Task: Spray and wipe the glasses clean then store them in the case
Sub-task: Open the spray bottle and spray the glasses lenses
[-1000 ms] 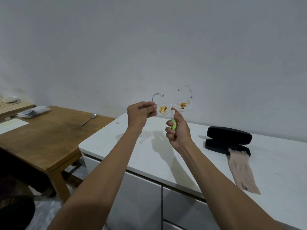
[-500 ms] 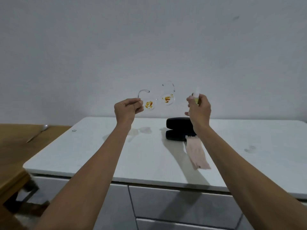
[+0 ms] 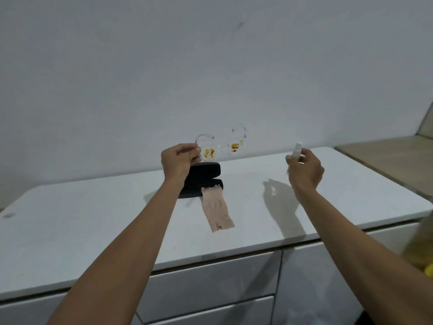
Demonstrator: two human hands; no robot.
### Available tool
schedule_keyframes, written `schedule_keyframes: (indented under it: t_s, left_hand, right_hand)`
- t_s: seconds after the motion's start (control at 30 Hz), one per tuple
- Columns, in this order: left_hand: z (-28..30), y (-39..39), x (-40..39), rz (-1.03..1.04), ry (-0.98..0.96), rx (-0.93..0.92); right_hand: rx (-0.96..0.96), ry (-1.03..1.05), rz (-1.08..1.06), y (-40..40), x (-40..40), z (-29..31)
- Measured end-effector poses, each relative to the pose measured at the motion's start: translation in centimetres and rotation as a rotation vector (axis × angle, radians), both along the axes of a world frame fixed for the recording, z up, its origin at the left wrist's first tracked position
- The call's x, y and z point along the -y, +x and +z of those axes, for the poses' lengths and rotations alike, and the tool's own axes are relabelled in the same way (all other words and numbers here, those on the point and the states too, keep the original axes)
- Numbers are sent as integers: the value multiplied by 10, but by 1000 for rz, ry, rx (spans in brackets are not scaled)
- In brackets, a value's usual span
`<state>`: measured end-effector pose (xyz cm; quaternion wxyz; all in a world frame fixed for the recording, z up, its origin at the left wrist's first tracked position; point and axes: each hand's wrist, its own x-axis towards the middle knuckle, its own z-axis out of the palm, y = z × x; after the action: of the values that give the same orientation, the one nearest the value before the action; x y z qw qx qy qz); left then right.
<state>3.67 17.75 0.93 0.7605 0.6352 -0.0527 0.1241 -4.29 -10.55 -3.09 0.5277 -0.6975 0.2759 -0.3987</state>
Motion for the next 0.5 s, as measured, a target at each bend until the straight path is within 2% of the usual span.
schedule_keyframes:
  t_s: [0.17, 0.37, 0.43, 0.5]
  left_hand:
    - [-2, -2, 0, 8, 9, -5]
    - [-3, -1, -13, 33, 8, -13]
    - [-3, -2, -18, 40, 5, -12]
    - [-3, -3, -24, 48, 1, -5]
  right_hand:
    - [-134, -31, -26, -15, 13, -22]
    - [-185, -43, -38, -16, 10, -32]
    - [-160, -63, -84, -16, 4, -27]
    - [-64, -197, -181, -15, -4, -21]
